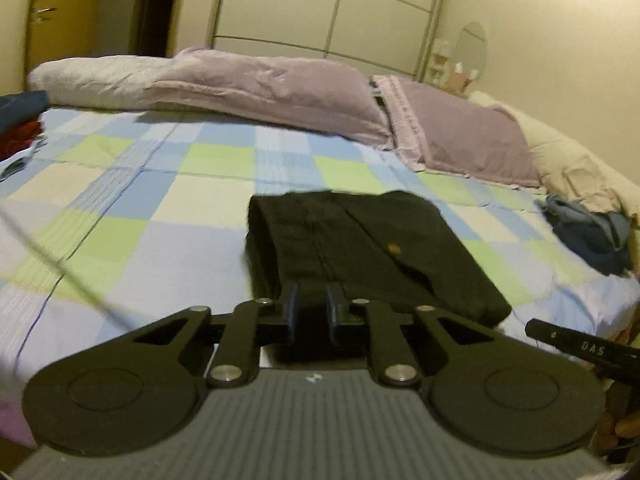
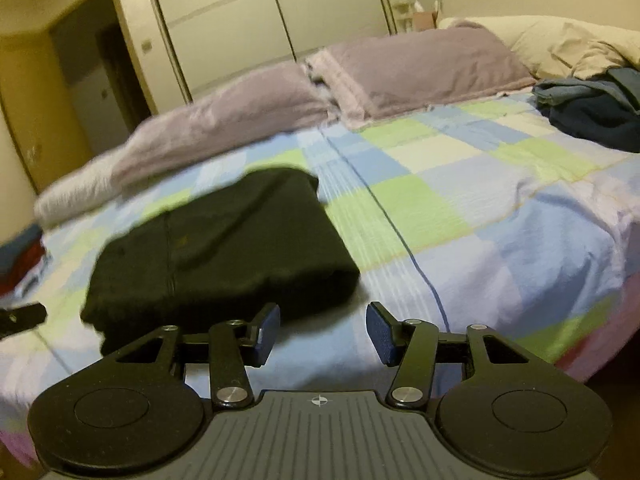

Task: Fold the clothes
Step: 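Grasp the folded trousers edge with both grippers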

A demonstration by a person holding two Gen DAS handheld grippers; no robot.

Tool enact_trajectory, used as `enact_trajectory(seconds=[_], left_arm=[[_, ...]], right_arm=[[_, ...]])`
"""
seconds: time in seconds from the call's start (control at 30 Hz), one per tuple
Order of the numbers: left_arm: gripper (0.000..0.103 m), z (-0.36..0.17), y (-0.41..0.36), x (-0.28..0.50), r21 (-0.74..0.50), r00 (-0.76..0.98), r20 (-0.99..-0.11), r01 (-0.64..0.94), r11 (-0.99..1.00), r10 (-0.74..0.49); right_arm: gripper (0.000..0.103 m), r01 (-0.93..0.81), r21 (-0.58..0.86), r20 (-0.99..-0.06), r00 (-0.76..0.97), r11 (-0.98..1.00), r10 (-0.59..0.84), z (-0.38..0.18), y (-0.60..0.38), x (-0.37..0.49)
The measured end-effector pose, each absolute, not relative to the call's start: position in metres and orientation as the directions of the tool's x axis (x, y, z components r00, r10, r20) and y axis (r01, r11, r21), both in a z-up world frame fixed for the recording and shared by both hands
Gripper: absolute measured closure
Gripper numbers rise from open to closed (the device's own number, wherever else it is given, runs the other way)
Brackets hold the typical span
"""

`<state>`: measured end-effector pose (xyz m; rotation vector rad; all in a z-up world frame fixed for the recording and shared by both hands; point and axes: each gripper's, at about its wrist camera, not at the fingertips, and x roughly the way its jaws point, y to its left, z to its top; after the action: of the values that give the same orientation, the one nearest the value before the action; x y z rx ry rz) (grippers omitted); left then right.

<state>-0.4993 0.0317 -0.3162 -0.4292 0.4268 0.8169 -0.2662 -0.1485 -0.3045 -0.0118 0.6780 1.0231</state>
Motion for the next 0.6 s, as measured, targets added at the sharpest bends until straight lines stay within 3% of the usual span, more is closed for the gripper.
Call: enact_trajectory(seconds=[0.23,0.3,0.4,0.6], left_arm=[[0.103,-0.355,0.101,-0.45,-0.189,0.693,-0.535,-0.656,0.73,0.484],[0.103,-0.364,0.118,-0.445,-0.224,0.706,-0.56,-0.633,0.741,0.434],[0.103,-0.36,0.141,-0.442,-0.313,0.715,-0.603,-0.62,0.72,0.353],[0.103,-0.318,0.174,-0.412,-0.336,0.598,-0.775,-0.663,0.669,0.203]], right_arm=[[0.051,-0.82,0.247,-0.421,0.389,0.516,0.819,-0.314,-0.096,-0.258],[0.051,-0.83,0.172,-0.485,0.397,0.53,0.779,-0.334,-0.074,-0.253],[0.051,-0.855,0.055,-0.508,0.421,0.516,0.752,-0.341,-0.059,-0.257],[0.051,-0.742,0.268,-0.688,0.299,0.615,0.661,-0.312,-0.051,-0.206]])
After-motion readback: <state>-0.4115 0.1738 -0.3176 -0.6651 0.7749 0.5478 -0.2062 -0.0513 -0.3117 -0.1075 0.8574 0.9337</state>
